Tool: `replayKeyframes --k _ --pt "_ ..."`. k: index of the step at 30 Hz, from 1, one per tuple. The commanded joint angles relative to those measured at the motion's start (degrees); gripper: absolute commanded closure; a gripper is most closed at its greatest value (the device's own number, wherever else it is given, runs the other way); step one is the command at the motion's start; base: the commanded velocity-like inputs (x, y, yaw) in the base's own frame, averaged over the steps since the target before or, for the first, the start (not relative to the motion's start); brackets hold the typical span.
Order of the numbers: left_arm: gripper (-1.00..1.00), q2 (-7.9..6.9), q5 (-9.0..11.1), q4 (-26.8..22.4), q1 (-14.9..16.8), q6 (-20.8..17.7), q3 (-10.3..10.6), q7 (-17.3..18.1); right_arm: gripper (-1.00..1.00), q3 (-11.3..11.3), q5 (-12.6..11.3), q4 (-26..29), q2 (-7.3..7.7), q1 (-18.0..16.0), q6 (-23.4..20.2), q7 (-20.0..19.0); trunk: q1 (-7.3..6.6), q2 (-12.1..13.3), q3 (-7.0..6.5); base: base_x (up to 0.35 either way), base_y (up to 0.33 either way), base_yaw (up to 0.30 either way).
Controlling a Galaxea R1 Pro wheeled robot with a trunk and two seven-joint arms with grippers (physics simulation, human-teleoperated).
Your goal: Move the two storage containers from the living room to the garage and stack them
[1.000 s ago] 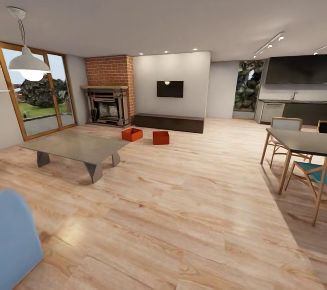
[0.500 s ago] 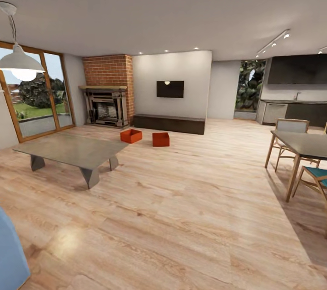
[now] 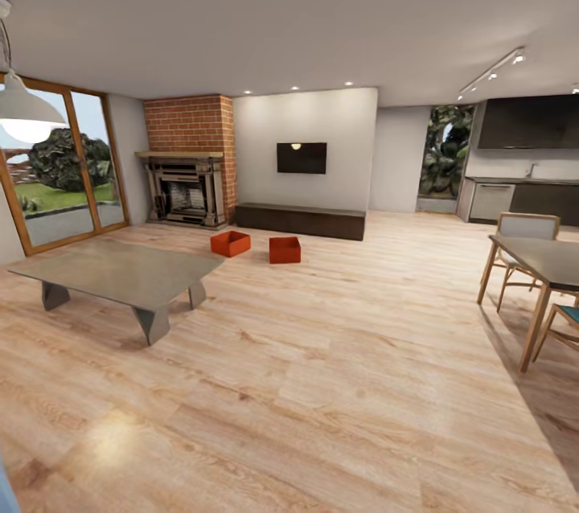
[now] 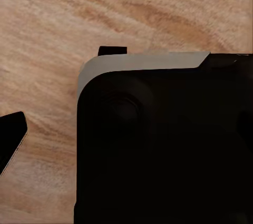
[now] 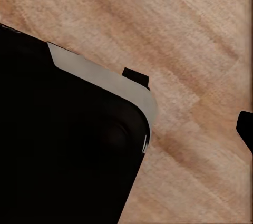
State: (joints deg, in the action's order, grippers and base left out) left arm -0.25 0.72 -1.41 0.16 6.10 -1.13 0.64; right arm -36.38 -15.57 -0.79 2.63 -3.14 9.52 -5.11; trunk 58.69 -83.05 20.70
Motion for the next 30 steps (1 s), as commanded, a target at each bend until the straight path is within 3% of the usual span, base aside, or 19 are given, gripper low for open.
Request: replayKeyframes --k 1,11,24,30 --pt "-1.00 0.01 0.07 0.00 0.02 0.14 -0.10 0.07 -1.00 -0.36 -0.61 -0.09 0.00 -0.04 0.24 -0.32 0.04 -0.03 0.06 0.323 0.000 0.000" --pt "-1.00 0.07 0.07 0.00 0.02 0.14 -0.10 0.07 -1.00 -0.36 -0.61 -0.09 0.00 -0.02 0.23 -0.33 0.04 -0.03 0.06 0.323 0.000 -0.001" --pt "-1.00 0.06 0.07 -0.01 0.02 0.14 -0.10 0.07 -1.00 -0.36 -0.60 -0.09 0.00 -0.03 0.24 -0.31 0.04 -0.03 0.06 0.323 0.000 -0.217" --pt "-1.00 -0.01 0.06 -0.01 0.02 0.14 -0.10 0.07 -1.00 -0.36 -0.60 -0.09 0.07 -0.03 0.24 -0.28 0.04 -0.03 0.06 0.323 0.000 -0.044"
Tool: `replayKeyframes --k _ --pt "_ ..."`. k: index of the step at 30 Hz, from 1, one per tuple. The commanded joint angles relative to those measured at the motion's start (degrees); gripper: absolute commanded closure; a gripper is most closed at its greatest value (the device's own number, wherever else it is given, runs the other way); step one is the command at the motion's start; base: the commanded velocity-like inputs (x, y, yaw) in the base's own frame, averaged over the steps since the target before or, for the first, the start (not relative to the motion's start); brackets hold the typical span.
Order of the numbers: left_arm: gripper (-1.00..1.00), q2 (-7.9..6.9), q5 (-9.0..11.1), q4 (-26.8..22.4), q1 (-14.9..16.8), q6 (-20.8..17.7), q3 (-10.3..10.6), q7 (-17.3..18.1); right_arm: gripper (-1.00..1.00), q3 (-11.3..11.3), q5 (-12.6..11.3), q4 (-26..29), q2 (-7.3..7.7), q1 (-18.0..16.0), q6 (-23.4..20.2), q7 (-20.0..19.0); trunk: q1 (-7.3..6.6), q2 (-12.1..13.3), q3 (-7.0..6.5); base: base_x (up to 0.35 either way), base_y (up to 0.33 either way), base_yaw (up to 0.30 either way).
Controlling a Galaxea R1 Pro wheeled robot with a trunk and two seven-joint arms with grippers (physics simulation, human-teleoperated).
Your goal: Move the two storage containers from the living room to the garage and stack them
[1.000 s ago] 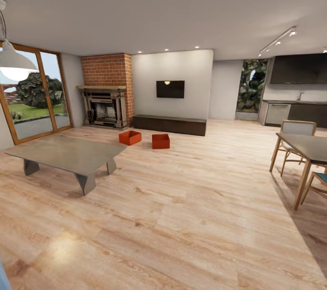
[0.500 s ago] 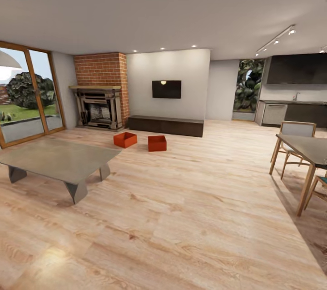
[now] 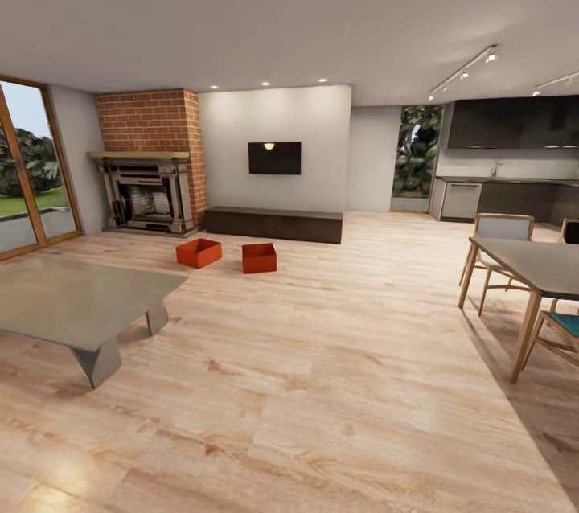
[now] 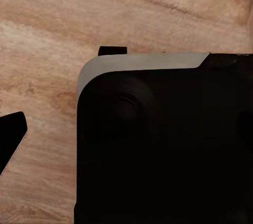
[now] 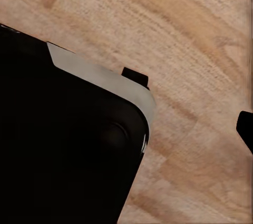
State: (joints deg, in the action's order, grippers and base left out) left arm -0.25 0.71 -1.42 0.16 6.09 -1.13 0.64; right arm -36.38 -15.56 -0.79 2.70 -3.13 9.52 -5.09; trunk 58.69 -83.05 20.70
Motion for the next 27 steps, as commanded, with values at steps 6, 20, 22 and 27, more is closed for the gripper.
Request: replayKeyframes --k 6,20,22,27 --pt "-1.00 -0.01 0.07 0.01 0.02 0.15 -0.10 0.07 -1.00 -0.36 -0.61 -0.09 0.02 -0.05 0.25 -0.31 0.04 -0.03 0.06 0.323 0.000 -0.002" --pt "-1.00 -0.01 0.08 0.01 0.02 0.15 -0.10 0.07 -1.00 -0.36 -0.61 -0.09 -0.06 -0.07 0.25 -0.31 0.04 -0.03 0.06 0.323 0.000 0.000" --pt "-1.00 -0.01 0.08 0.01 0.02 0.15 -0.10 0.07 -1.00 -0.36 -0.61 -0.09 -0.09 -0.05 0.24 -0.34 0.04 -0.03 0.06 0.323 0.000 0.000" --pt "-1.00 -0.01 0.08 0.01 0.02 0.15 -0.10 0.07 -1.00 -0.35 -0.61 -0.09 -0.14 -0.05 0.25 -0.34 0.04 -0.03 0.06 0.323 0.000 0.000"
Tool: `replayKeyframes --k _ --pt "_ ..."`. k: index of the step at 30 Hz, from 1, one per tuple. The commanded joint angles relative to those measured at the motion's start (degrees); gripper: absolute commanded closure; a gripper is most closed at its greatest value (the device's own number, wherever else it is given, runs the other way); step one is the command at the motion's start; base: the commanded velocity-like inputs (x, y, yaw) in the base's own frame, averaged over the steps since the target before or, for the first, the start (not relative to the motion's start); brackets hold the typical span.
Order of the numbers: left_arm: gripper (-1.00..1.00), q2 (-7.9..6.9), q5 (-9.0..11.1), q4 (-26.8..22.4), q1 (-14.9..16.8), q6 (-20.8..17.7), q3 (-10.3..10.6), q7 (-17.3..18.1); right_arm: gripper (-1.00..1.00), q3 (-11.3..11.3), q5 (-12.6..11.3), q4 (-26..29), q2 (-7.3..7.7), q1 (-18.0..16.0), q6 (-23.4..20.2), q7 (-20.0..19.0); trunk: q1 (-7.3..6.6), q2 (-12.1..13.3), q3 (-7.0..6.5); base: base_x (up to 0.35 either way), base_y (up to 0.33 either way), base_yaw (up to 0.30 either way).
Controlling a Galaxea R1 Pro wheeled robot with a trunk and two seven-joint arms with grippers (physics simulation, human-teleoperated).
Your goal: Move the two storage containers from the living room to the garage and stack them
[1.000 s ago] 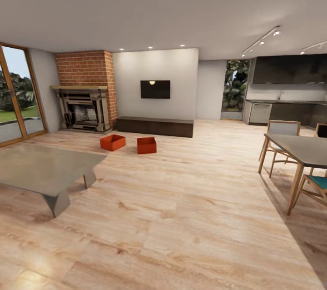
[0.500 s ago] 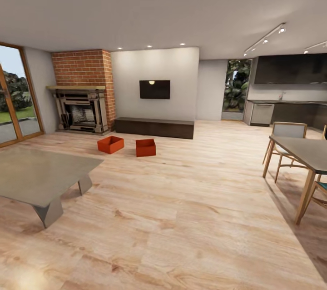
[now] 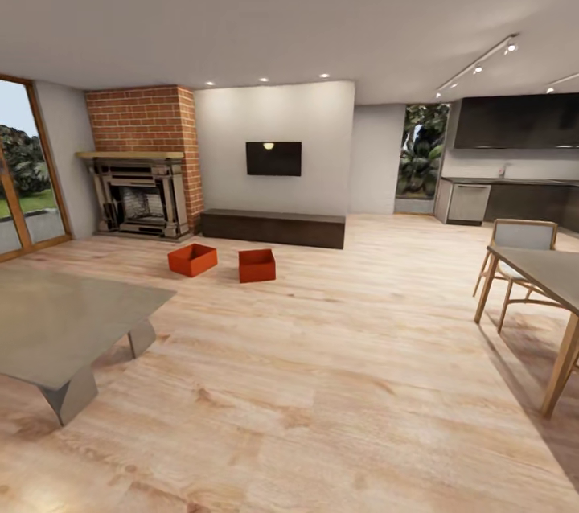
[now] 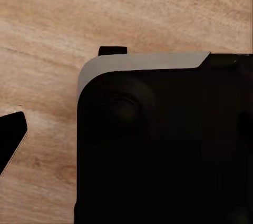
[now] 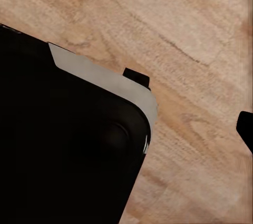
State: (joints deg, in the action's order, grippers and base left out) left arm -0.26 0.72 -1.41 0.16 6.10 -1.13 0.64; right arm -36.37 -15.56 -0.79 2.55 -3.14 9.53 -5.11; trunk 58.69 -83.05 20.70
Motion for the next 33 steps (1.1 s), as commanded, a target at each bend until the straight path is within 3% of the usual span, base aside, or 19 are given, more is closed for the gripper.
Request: replayKeyframes --k 1,33 --pt "-1.00 0.00 0.07 0.00 0.02 0.15 -0.10 0.07 -1.00 -0.36 -0.61 -0.09 0.02 -0.04 0.23 -0.30 0.04 -0.03 0.06 0.323 0.000 0.000" --pt "-1.00 0.00 0.07 0.00 0.02 0.15 -0.10 0.07 -1.00 -0.35 -0.65 -0.09 0.09 -0.06 0.22 -0.29 0.04 -0.03 0.06 0.323 0.000 0.000"
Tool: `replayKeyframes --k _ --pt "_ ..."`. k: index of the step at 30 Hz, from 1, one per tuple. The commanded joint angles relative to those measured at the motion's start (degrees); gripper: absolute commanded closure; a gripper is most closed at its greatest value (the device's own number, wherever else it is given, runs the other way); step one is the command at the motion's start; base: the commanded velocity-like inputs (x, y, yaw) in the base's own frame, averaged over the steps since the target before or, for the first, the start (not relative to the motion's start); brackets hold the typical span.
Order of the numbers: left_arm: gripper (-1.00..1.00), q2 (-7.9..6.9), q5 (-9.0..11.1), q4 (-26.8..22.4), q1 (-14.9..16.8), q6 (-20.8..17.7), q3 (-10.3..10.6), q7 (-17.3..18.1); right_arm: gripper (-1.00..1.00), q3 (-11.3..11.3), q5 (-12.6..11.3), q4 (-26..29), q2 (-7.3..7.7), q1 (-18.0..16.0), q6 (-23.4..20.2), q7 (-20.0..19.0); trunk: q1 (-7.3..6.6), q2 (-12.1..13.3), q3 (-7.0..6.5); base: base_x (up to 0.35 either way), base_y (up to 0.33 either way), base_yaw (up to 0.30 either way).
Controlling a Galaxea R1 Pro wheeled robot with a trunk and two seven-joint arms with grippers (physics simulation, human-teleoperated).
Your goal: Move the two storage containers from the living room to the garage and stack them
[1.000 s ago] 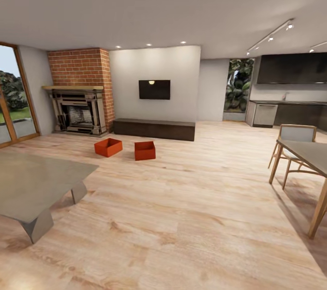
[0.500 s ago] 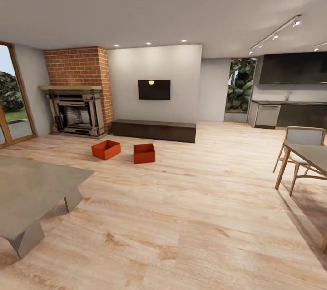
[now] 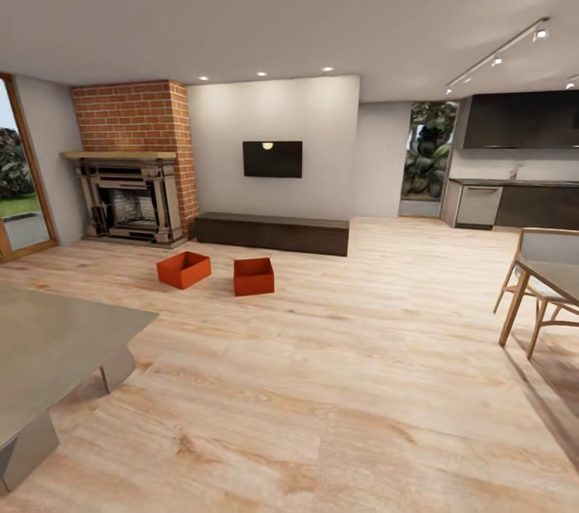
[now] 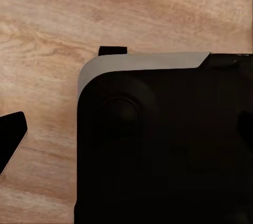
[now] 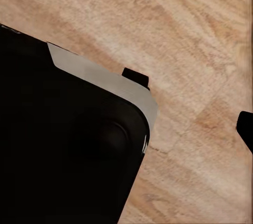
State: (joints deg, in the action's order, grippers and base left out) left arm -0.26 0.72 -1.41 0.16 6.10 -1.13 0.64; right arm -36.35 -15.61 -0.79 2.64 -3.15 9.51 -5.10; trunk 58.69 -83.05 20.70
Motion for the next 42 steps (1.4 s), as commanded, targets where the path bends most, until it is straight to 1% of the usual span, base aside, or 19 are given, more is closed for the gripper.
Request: replayKeyframes --k 1,17,25,42 --pt "-1.00 0.00 0.07 0.00 0.02 0.15 -0.10 0.07 -1.00 -0.35 -0.60 -0.09 0.00 -0.03 0.24 -0.33 0.04 -0.03 0.06 0.323 0.000 0.000" --pt "-1.00 0.00 0.07 -0.01 0.02 0.15 -0.10 0.07 -1.00 -0.30 -0.65 -0.09 -0.09 -0.03 0.08 -0.32 0.04 -0.03 0.06 0.323 0.000 0.001" --pt "-1.00 0.00 0.07 0.00 0.02 0.15 -0.10 0.07 -1.00 -0.31 -0.64 -0.09 0.05 -0.03 0.07 -0.35 0.04 -0.03 0.09 0.323 0.000 0.154" --pt "-1.00 0.00 0.07 0.00 0.02 0.15 -0.10 0.07 -1.00 -0.30 -0.65 -0.09 -0.03 -0.05 0.20 -0.29 0.04 -0.03 0.10 0.323 0.000 0.012"
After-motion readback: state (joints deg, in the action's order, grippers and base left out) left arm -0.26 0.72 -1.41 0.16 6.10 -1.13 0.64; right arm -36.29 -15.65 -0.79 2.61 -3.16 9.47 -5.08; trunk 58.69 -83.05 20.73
